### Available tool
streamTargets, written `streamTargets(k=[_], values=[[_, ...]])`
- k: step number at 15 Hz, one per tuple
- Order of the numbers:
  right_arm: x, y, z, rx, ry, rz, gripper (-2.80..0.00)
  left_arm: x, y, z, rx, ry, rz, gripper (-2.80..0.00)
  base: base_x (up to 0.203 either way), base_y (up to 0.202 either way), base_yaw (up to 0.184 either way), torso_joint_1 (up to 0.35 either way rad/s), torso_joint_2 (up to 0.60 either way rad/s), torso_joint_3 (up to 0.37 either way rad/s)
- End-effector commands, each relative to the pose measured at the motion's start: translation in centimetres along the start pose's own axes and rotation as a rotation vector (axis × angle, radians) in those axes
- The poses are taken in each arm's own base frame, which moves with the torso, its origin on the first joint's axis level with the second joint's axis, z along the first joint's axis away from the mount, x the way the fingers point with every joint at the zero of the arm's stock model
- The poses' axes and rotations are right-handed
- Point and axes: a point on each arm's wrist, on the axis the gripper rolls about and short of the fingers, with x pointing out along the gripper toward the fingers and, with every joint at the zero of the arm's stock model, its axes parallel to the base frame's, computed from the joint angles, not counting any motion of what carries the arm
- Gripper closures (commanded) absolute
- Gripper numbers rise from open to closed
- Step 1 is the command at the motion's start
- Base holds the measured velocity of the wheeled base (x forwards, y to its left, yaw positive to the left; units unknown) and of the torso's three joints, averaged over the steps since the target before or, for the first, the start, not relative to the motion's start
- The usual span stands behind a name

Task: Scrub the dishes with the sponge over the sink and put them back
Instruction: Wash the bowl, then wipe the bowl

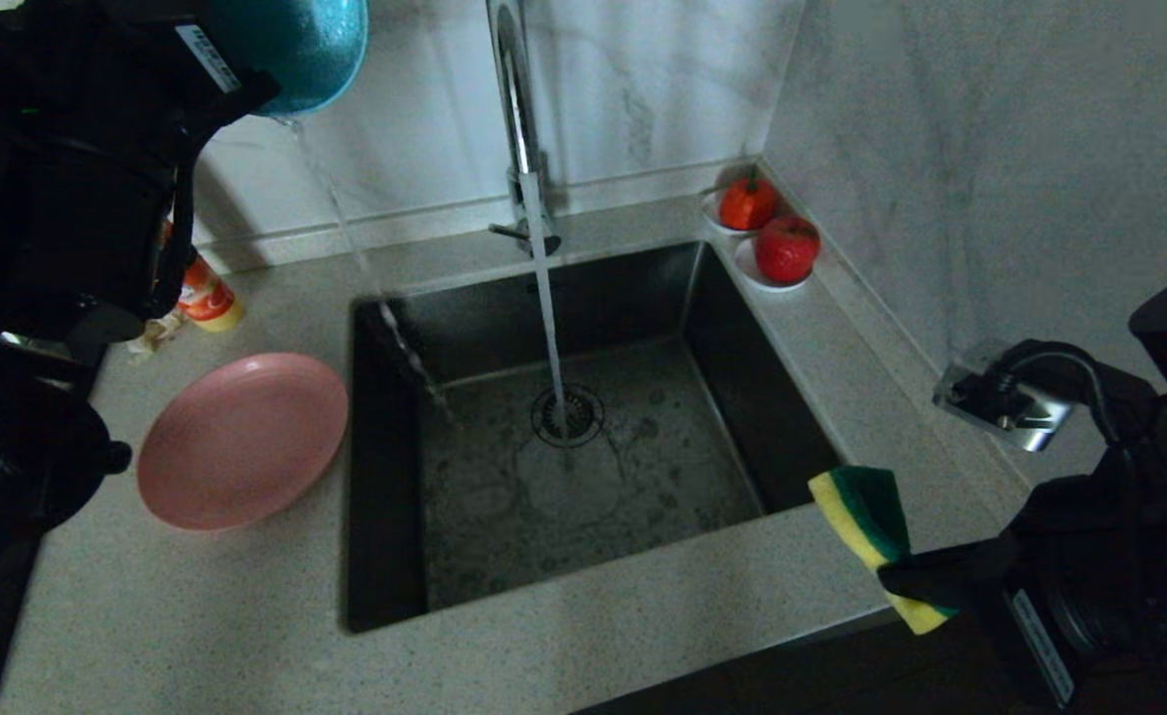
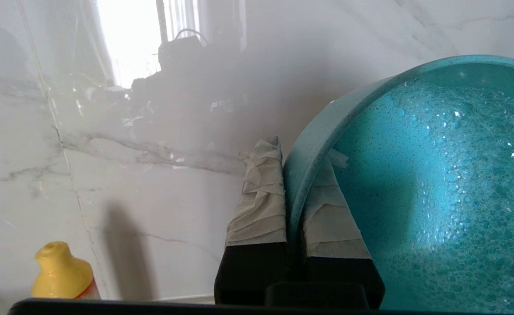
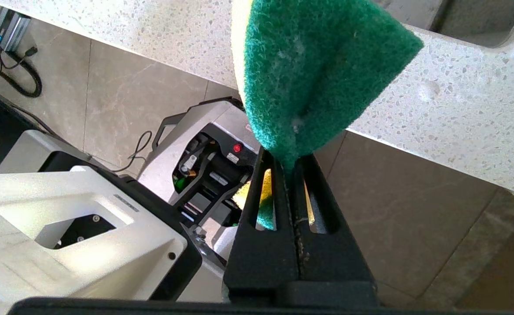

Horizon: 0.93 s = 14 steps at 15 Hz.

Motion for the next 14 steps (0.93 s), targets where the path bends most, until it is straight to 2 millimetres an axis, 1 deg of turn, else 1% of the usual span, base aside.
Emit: streamTargets(k=[1,4,7,9,12,14], values=[[-0.1,0.0,-0.1,-0.001,0.002,0.001,0.00,0.0,0.3,0.6,0.000,-0.002,0.004,0.00,0.000,0.000,0.000,0.000,0.00,0.000],[-0.3,0.0,-0.2,-0.002,-0.003,0.009,0.00,-0.3,0.4,0.8,0.022,0.043,-0.028,0.00,0.000,0.000,0.000,0.000,0.00,0.000],[-1.2,0.1,-0.3,-0.010,-0.020,0.022,0.00,-1.6,0.9,1.3,0.049,0.165,-0.155,0.00,0.000,0.000,0.000,0.000,0.00,0.000],[-1.9,0.0,-0.5,-0.010,-0.028,0.047,0.00,-2.7,1.3,1.7,0.038,0.314,-0.263,0.00,0.000,0.000,0.000,0.000,0.00,0.000],[-3.3,0.1,-0.5,-0.012,-0.021,0.143,0.00,-4.4,2.3,3.2,-0.011,0.534,-0.432,0.00,0.000,0.000,0.000,0.000,0.00,0.000],[-4.3,0.2,0.0,-0.009,-0.028,0.210,0.00,-5.3,2.7,3.6,-0.039,0.647,-0.522,0.00,0.000,0.000,0.000,0.000,0.00,0.000]])
